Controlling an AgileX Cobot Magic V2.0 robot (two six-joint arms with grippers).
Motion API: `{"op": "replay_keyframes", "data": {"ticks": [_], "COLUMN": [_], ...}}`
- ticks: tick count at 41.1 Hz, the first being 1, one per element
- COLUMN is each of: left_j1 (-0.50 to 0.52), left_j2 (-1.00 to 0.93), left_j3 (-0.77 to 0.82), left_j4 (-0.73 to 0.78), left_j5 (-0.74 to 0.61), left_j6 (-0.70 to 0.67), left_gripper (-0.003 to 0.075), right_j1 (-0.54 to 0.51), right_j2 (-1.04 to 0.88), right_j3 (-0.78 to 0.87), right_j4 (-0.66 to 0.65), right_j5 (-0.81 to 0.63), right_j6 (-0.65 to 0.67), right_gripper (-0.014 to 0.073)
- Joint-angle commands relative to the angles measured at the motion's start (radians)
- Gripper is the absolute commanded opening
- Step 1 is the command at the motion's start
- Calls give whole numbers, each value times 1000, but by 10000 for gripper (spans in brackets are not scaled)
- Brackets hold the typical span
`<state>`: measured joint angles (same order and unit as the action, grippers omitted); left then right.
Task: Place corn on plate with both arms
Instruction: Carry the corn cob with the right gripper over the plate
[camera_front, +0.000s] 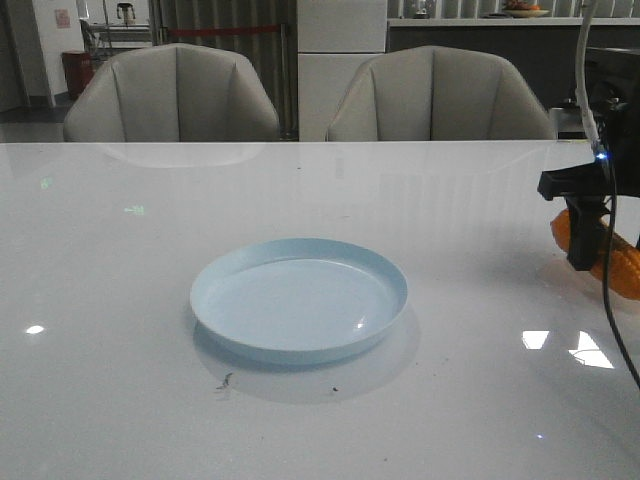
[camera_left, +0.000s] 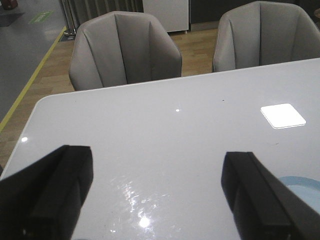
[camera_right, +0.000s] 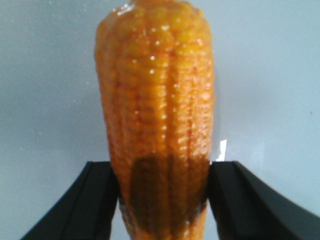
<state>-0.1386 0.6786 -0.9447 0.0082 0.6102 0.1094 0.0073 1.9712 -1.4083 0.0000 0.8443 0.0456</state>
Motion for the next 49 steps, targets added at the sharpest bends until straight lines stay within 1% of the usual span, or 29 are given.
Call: {"op": "replay_keyframes", "data": {"ticks": [1, 8, 14, 18, 22, 29, 35, 42, 49], "left_j1": [2, 2, 2, 2, 2, 2, 2, 2, 2], "left_j2": [-2, -2, -2, -2, -2, -2, -2, -2, -2], "left_j3": [-28, -28, -28, -28, -28, -28, -28, -28, -28], "left_j4": [-8, -8, -8, -8, -8, -8, -8, -8, -8], "left_j5": [-90, -90, -90, -92, -94, -94, -94, -94, -88], "left_j6": [-9, -9, -9, -9, -9, -9, -9, -9, -9], "left_gripper": [580, 579, 579, 579, 580, 579, 580, 580, 580], "right_j1": [3, 33, 102, 175, 253, 375, 454, 509, 520], "right_j2": [-56, -56, -56, -56, -56, -34, 6, 65, 109], "right_j3": [-85, -244, -370, -425, -439, -439, -439, -439, -439], "right_j4": [10, 23, 27, 62, 96, 101, 104, 107, 121], "right_j5": [25, 149, 203, 216, 210, 224, 243, 259, 268], "right_j6": [-13, -33, -46, -96, -132, -131, -131, -131, -131], "right_gripper": [200, 200, 200, 200, 200, 200, 200, 200, 202]}}
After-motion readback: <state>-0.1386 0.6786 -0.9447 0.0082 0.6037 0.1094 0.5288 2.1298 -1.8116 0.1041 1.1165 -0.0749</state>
